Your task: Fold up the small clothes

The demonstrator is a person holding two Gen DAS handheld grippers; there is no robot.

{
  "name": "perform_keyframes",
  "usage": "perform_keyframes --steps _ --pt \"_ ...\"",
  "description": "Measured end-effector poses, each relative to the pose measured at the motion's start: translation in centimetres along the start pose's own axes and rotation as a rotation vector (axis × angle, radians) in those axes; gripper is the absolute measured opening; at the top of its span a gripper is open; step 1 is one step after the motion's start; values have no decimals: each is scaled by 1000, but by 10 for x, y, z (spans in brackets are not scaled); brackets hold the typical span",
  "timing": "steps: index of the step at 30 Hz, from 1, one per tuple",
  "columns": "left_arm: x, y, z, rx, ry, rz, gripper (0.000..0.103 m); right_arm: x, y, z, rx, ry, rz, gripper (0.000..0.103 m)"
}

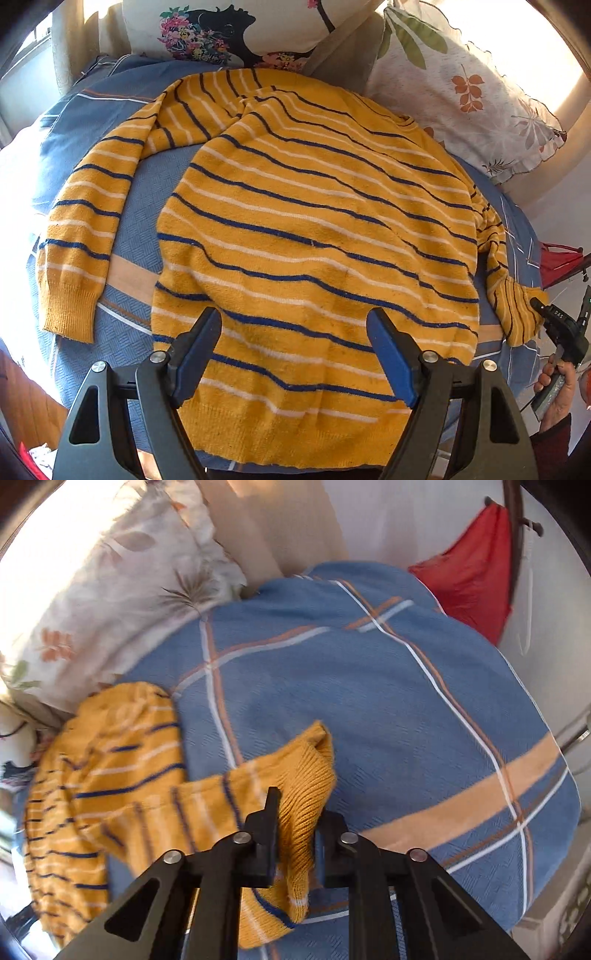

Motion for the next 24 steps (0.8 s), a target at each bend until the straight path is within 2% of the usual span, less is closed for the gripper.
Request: perform_keyframes --steps 3,7,10,12,14,17,18,20,21,22,24 --pt "-7 -4 2 -25 6 1 80 -11 -30 36 -113 101 43 16" --pt "-5 -10 5 -56 0 16 80 -55 -82 86 -268 290 -10 16" --pt "5 -13 7 -72 -17 39 80 -72 -105 95 -291 325 -45 19" --pt "15 -12 9 -78 -26 56 80 -66 -104 90 -273 342 -25 37" --pt "29 -10 12 -78 -46 70 80 -55 -95 81 -250 328 13 46" --pt "52 -3 13 -66 -83 88 80 -29 -64 70 -184 238 54 48" --pt "60 0 12 -55 -90 97 80 -17 -48 70 -160 175 73 49" --pt "77 8 7 -26 -92 117 80 22 -12 65 -74 -15 121 55" --pt "83 12 5 -10 -81 124 80 44 7 60 -9 -138 146 57" --pt "88 16 2 6 -62 129 80 68 29 52 78 -271 174 57" --pt "93 22 -4 33 -42 132 80 112 68 38 234 -435 237 57"
Point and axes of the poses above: each gripper's, at about its wrist camera, not at the fingertips, and z roughly against the way its jaws point, x to its left, y to its underside, the point moved 2 cm from there along -z, roughly the way its jaws point, and after that the axes turned 10 degrees about y, right-handed, at the moved point
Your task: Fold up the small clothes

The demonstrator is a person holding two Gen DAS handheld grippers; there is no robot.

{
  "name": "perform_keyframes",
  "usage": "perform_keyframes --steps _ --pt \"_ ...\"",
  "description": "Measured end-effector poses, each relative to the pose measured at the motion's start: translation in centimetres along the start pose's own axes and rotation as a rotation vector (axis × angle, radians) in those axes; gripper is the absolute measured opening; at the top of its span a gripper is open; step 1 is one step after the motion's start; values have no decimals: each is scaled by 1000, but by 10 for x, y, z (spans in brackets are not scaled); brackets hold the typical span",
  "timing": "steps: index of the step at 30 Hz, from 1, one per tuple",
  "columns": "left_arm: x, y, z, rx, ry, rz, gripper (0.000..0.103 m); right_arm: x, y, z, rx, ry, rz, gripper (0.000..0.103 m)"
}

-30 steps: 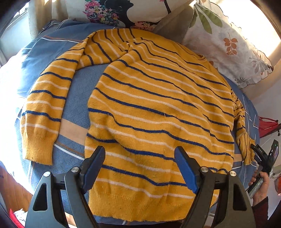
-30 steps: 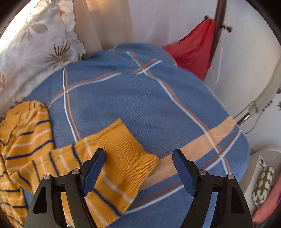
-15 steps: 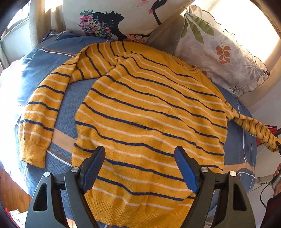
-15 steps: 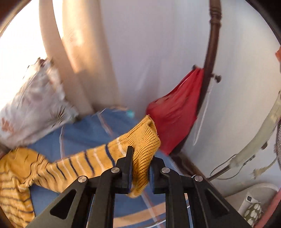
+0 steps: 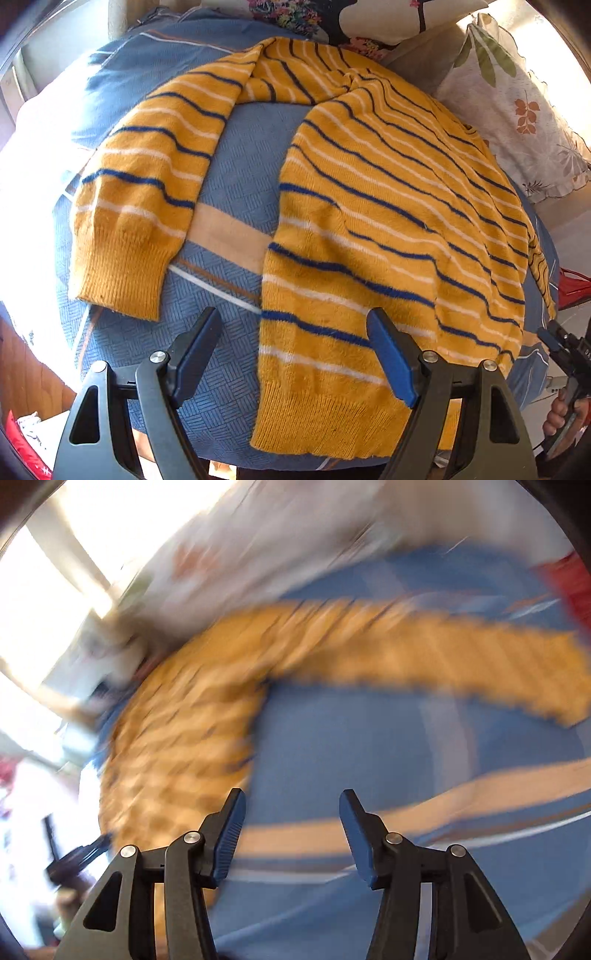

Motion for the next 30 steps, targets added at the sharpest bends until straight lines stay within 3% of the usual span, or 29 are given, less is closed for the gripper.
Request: perform_keyframes --steps 2,5,7,8,9,10,11,12,13,18,22,25,27,28,30 --pt "-1 2 -1 -6 -1 -31 81 37 20 -30 90 -74 76 57" --pt "-8 2 -5 -3 -4 -62 82 78 46 -57 194 -108 177 57" --pt "-15 2 -9 8 -7 -72 80 92 53 -62 190 -105 203 69" --pt "-19 3 -9 10 14 -75 62 97 57 -62 186 -103 216 75" --pt "-22 4 -9 17 28 -82 30 103 59 -64 189 -101 225 75" --pt "-23 4 -10 33 18 -84 14 106 62 -64 190 -98 229 73" --pt "-23 5 -9 41 25 -74 10 108 66 -67 195 -98 230 56" --pt "-21 6 -7 37 36 -60 10 109 68 -70 220 -110 236 14" --pt "-18 7 -4 42 44 -38 10 110 69 -77 272 -120 234 12" --pt "0 27 29 56 83 72 6 96 71 -58 317 -185 224 10" --pt "8 56 45 88 41 114 5 75 82 -30 333 -189 212 11" --pt "22 66 35 108 51 180 11 63 89 -43 344 -164 185 16" --pt "25 63 41 81 51 202 17 49 78 -40 297 -171 113 18" --pt "23 59 44 59 36 185 17 40 68 -33 245 -155 75 21" --pt "17 51 56 13 -9 133 19 15 46 -17 131 -45 10 46"
Point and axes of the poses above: each gripper's, at about its wrist camera, not at the fingertips, and z roughly against the way its jaws point, x to its left, y to its underside, the point moved 2 cm from there along -z, roughly the way its jaws point, and after that the axes turned 10 degrees about y, right-handed, at the moved point
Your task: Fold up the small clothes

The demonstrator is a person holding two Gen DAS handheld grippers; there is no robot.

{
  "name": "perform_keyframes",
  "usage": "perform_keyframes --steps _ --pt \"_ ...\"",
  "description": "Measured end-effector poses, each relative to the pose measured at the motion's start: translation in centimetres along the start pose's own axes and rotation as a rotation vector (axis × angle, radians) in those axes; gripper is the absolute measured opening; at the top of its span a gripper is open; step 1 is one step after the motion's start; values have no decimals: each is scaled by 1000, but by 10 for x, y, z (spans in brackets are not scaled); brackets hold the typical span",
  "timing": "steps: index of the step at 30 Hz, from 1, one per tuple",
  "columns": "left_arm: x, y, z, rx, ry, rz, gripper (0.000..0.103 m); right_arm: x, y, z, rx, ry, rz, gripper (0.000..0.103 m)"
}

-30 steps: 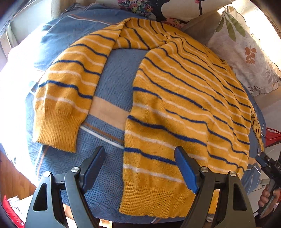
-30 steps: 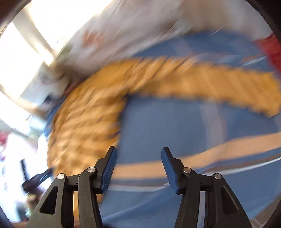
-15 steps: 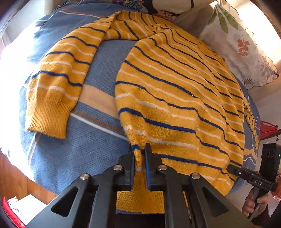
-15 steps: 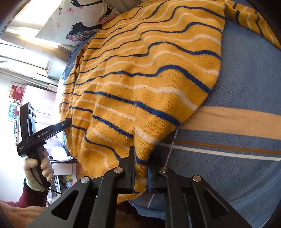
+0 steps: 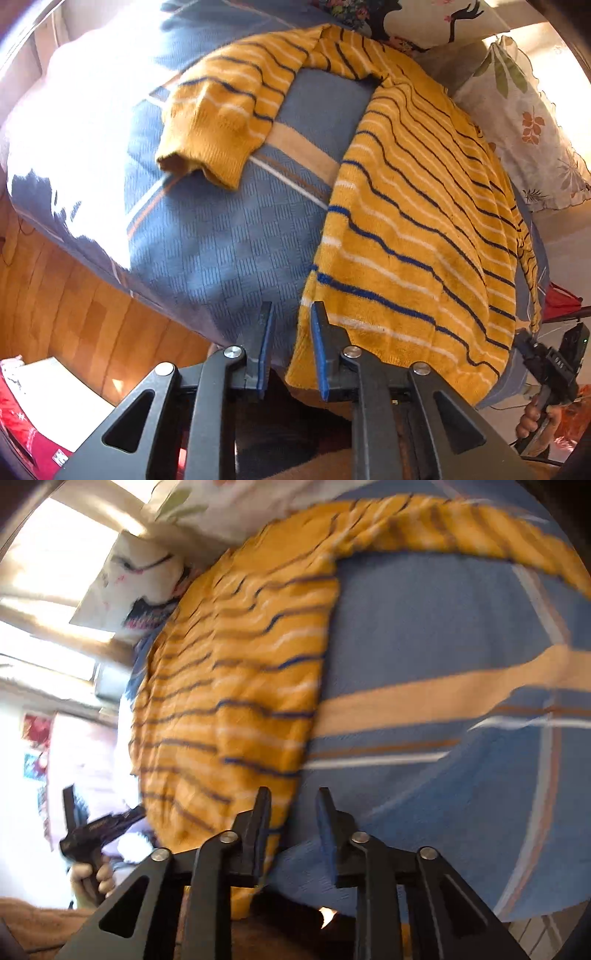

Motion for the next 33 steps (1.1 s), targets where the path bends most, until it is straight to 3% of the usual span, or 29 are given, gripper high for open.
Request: perform_keyframes --steps 2,4,9,12,17,19,23,25,26,27,28,31,33 --pt "-7 -11 6 -35 -8 -16 25 -41 -21 26 -124 154 -87 54" --pt "-9 -20 11 -60 5 -7 33 -87 -37 46 -204 224 -200 56" --pt "-26 -29 13 -76 20 -29 35 -183 -62 80 -346 296 -542 59" --pt "-40 -32 8 -76 21 -49 37 -180 -97 91 -396 295 -488 59" --pt "-55 -39 7 -88 45 -60 39 -165 -164 66 -342 291 -499 66" --pt "-62 -42 8 -102 52 -69 43 -166 -187 44 -285 373 -543 66" --pt "-63 -41 14 -129 40 -74 44 -183 -217 10 -142 636 -636 67" --pt "-54 -38 18 -135 35 -55 44 -176 -225 4 -140 722 -609 66" --pt "-49 -37 21 -139 35 -38 44 -172 -227 1 -131 719 -589 54" --pt "-42 -37 22 -143 35 -18 44 -166 -229 0 -142 725 -558 21" --pt "-37 -37 23 -147 34 2 44 -162 -230 1 -149 731 -526 11" --pt "-26 -43 22 -149 38 42 44 -166 -228 12 -182 633 -539 3" --pt "-30 -49 18 -141 51 39 44 -165 -228 34 -261 543 -567 1"
Point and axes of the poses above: each gripper's, at about its wrist camera, not at the fingertips, and z roughly against the way its jaws point, x to its left, y to its underside, the point moved 2 cm from there along -z, roughly the way its jaws point, and after that the axes turned 10 degrees about y, right-handed, at the moved point
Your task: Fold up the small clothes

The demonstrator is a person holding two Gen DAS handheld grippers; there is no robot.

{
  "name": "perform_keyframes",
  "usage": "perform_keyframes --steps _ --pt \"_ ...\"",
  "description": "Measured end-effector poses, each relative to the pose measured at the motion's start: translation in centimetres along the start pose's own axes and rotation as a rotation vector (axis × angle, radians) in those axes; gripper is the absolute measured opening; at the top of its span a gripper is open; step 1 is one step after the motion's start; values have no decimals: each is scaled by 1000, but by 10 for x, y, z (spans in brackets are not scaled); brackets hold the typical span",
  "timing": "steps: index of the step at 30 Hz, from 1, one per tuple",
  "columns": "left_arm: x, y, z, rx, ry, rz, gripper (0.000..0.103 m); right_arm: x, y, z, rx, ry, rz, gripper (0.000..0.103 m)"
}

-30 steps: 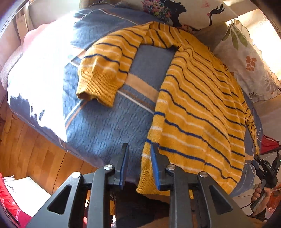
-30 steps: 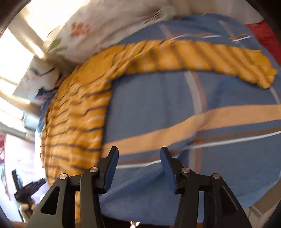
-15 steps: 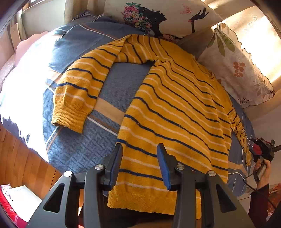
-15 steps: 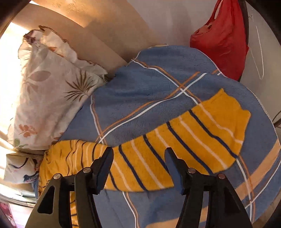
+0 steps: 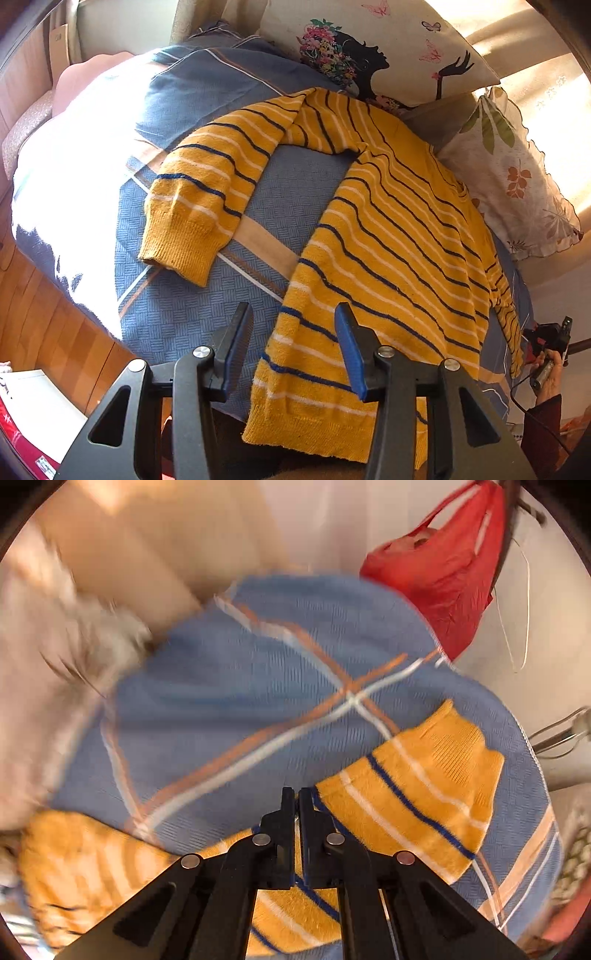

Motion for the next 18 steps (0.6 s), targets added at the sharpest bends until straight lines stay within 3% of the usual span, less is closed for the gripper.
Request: perform_keyframes --steps 4,7,8,9,11,15,18 --pt "-30 -10 -15 25 28 -74 44 -19 -7 67 -182 -184 -26 1" --pt "-55 -13 -30 57 57 -131 45 -36 3 93 -233 -188 -35 2" --pt "-62 -13 -35 71 67 -148 46 -40 11 93 -229 -167 -11 6" --pt "-68 -12 -40 88 73 -165 46 -36 15 84 -195 -139 25 28" --pt "-80 -10 -50 118 77 -198 46 -35 18 61 -115 -120 61 63" --pt "-91 -6 -55 135 78 -225 46 -20 12 16 -20 -121 64 64" --pt "-85 -2 -51 134 71 -213 46 -8 1 -24 69 -18 14 64"
Point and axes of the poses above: each gripper's, at about its wrist camera, not at the fingertips, and z roughly against the way its jaws point, x to its left, y to its underside, the point moved 2 cm from there along -z, roughly the way its jaws point, and after that the axes turned 10 degrees about y, right-handed, at the moved point
